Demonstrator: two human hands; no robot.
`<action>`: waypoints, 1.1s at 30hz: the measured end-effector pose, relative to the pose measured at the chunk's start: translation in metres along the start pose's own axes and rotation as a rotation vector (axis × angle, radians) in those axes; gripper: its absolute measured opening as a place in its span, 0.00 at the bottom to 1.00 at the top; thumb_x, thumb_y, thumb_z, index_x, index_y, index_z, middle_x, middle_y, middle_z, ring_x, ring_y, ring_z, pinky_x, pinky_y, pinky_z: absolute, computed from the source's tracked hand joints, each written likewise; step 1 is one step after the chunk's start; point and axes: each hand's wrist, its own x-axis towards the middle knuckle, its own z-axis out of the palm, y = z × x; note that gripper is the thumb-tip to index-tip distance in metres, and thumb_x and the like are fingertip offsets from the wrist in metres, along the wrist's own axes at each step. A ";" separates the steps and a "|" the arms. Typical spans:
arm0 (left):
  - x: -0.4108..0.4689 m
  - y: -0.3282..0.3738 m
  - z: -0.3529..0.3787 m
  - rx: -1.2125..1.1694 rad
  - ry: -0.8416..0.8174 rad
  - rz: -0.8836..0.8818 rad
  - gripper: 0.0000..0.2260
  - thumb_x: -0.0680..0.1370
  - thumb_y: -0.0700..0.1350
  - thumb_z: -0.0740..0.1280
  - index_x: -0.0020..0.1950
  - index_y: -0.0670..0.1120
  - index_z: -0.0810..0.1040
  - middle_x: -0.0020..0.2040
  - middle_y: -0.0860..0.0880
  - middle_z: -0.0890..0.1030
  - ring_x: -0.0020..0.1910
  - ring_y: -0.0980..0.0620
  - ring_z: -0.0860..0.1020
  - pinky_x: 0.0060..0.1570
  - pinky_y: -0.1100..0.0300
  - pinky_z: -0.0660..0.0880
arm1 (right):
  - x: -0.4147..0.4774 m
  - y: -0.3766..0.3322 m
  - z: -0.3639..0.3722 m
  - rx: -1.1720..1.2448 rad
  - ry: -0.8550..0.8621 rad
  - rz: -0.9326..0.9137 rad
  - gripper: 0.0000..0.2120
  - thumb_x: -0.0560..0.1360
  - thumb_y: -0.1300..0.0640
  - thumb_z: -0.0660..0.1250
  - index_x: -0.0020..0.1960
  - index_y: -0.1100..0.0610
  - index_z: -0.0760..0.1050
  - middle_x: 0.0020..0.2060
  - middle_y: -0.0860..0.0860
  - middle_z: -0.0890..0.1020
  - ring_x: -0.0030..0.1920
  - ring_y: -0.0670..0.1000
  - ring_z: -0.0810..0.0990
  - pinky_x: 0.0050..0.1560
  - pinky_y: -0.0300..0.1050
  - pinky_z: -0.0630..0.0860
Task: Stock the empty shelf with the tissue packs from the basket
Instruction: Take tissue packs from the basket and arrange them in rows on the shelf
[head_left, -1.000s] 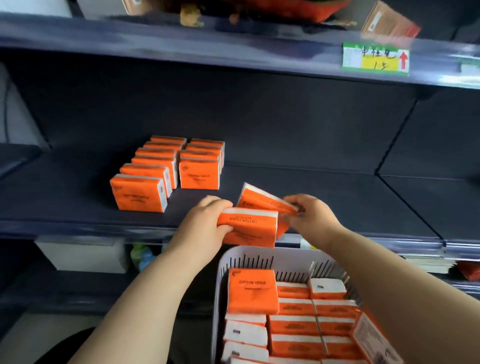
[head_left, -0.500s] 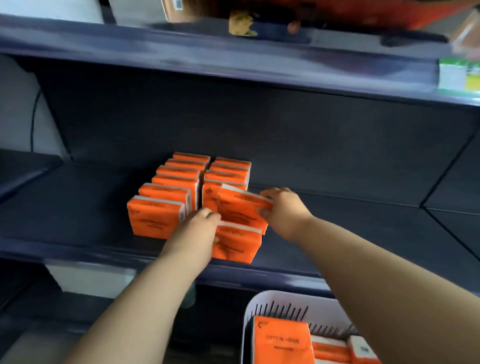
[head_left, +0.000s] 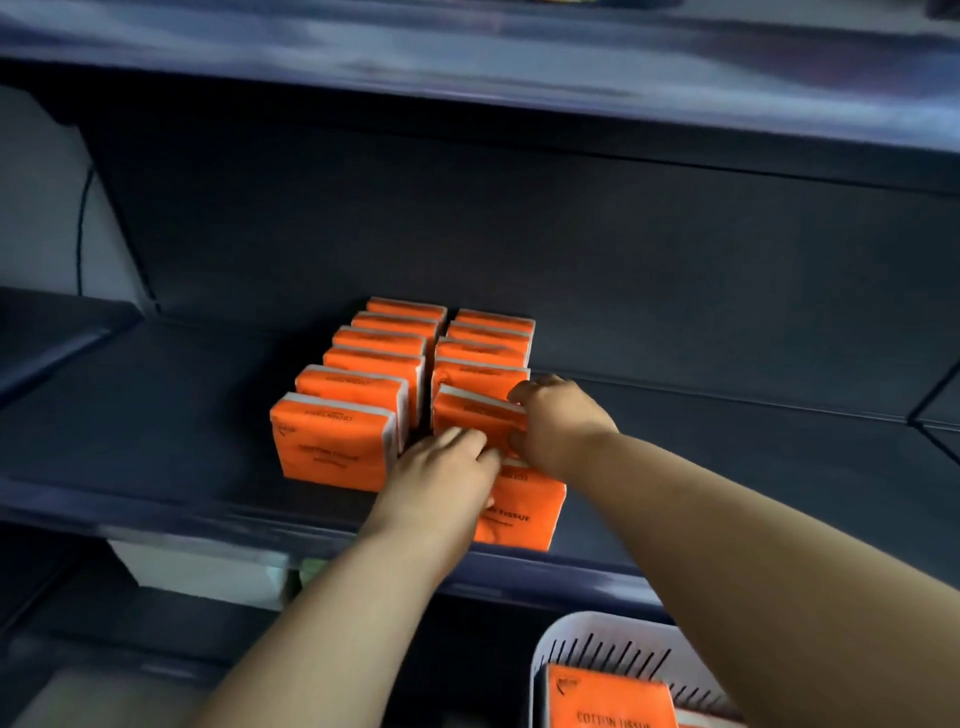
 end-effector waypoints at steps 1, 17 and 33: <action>-0.001 0.000 0.000 0.003 0.009 0.004 0.13 0.78 0.45 0.61 0.63 0.49 0.70 0.59 0.51 0.70 0.64 0.50 0.67 0.59 0.57 0.66 | 0.001 -0.001 -0.001 -0.044 0.009 -0.023 0.21 0.74 0.52 0.64 0.67 0.53 0.69 0.63 0.54 0.72 0.64 0.56 0.69 0.62 0.49 0.70; 0.017 -0.012 0.008 0.050 0.009 -0.078 0.13 0.76 0.38 0.61 0.60 0.46 0.71 0.57 0.48 0.71 0.61 0.46 0.69 0.54 0.53 0.68 | 0.028 -0.020 -0.003 -0.058 0.023 -0.069 0.20 0.74 0.60 0.63 0.66 0.57 0.69 0.61 0.57 0.73 0.64 0.58 0.68 0.61 0.54 0.72; 0.028 -0.024 0.013 0.072 0.020 -0.175 0.13 0.77 0.35 0.58 0.59 0.44 0.70 0.59 0.47 0.67 0.63 0.46 0.66 0.54 0.54 0.70 | 0.038 -0.008 -0.002 0.023 -0.001 -0.109 0.17 0.75 0.54 0.65 0.62 0.56 0.73 0.60 0.55 0.74 0.58 0.56 0.74 0.60 0.49 0.73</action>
